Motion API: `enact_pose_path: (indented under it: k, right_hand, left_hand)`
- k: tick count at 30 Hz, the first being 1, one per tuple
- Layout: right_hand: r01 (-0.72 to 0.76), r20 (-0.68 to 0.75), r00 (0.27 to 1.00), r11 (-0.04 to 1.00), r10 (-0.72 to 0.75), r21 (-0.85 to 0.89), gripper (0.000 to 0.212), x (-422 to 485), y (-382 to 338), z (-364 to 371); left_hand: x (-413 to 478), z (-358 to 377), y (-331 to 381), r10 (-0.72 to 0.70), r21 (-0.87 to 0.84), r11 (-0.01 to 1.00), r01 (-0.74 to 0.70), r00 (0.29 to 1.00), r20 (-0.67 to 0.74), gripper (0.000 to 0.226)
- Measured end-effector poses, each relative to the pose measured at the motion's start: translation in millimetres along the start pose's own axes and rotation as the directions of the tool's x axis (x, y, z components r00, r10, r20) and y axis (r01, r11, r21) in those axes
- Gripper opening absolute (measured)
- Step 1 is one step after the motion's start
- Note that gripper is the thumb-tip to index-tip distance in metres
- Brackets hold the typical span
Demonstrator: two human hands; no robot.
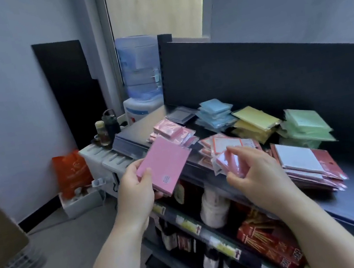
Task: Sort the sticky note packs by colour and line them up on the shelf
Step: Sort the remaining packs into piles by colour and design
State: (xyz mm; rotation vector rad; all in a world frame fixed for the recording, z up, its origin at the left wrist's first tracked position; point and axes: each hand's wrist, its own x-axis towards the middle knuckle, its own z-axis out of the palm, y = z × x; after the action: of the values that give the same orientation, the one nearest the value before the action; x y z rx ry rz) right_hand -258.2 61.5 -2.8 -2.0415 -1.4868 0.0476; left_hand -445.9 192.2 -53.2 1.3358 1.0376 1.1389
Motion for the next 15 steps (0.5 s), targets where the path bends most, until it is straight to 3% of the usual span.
enact_pose_path:
  k: [7, 15]
  right_hand:
    - [0.065, 0.032, 0.997, 0.998, -0.065, 0.015, 0.054, 63.5, -17.3, 40.3]
    - [0.130, 0.028, 0.991, 0.990, -0.132, 0.059, 0.057, 160.6, -25.6, 80.7]
  left_hand:
    - [42.6, -27.5, -13.6, -0.066, -0.050, 0.997, 0.060, 0.992, -0.109, 0.022]
    - [121.2, -21.9, 7.4, -0.022, -0.051, 0.999, 0.012, 0.980, -0.198, 0.021]
